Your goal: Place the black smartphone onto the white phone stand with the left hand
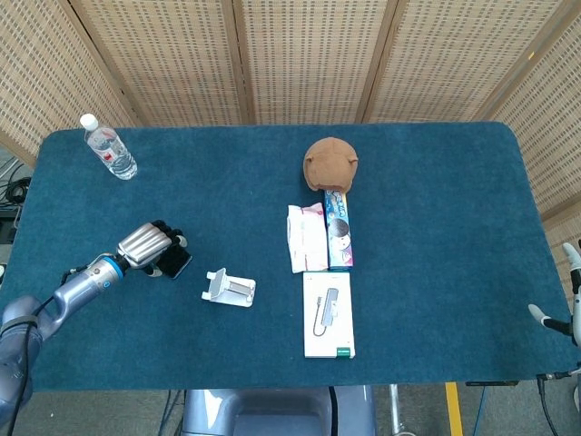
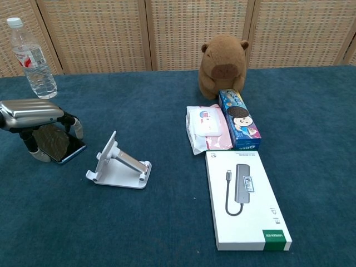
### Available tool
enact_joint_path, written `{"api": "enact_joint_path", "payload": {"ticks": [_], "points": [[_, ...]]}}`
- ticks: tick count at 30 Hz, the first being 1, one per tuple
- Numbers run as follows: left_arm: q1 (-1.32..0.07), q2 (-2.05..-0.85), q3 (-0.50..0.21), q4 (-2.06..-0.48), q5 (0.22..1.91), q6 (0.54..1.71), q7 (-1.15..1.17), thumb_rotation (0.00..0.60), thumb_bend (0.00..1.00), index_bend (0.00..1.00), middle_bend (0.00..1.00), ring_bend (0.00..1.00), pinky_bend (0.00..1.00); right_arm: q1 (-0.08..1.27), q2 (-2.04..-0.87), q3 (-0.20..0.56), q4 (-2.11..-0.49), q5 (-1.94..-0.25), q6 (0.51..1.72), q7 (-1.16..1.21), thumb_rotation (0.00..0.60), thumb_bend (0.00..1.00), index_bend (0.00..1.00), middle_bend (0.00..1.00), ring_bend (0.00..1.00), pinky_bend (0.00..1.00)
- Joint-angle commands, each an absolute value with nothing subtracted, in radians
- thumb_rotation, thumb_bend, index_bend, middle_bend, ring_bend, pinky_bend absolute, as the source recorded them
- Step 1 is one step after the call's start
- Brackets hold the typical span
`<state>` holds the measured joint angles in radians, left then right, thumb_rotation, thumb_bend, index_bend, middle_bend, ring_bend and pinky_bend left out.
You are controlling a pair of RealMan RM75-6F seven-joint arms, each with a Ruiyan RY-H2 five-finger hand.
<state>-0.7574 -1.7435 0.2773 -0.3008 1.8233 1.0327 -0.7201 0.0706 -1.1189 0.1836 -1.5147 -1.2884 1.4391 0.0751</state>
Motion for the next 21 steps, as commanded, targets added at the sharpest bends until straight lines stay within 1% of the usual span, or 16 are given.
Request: {"api": "enact_joint_path", "payload": {"ticks": [1,4,6,14,21], "points": [[-0.757,-1.741,0.278,-0.304,1.821,1.029,-0.716,0.6,0.0,0.38,0.36,0.38,0.3,0.07,-1.119,0.184,-1.514,-1.288,1.44,0.076,0.6,0.1,0.05,0.0,0.0,0.0],[-0.753,-1.742,0.272,-0.305,1.812,1.031,-0.707,0.6,0.0,0.43,0.42,0.43,0.36,0.07,-1.119,0.184,-1.514,-1.289,1.441,0.078,0.6,0.1,0.05,0.0,0.0,0.0],[-0.75,-1.742,0.268,-0.304,1.808,1.039,-0.703,0.6,0.0,0.46,0.44,0.46,0.37,0.07,-1.119,0.184,-1.514,-1.289,1.44,0.077,0.6,0.1,0.05,0.0,0.0,0.0],[-0.749,-1.733,0.257,-0.314,1.793,1.047,-0.709,0.6,0.0,0.5,0.45,0.46,0.37,0.069,-1.118,0.183,-1.515,-1.29,1.439,0.08,0.6,0.1,0.05,0.0,0.0,0.0],[-0.749,-1.696,0.195,-0.355,1.739,1.123,-0.767,0.6,0.0,0.5,0.45,0.46,0.37,0.068,-1.116,0.183,-1.515,-1.293,1.439,0.087,0.6,0.1,0.05,0.0,0.0,0.0]]}}
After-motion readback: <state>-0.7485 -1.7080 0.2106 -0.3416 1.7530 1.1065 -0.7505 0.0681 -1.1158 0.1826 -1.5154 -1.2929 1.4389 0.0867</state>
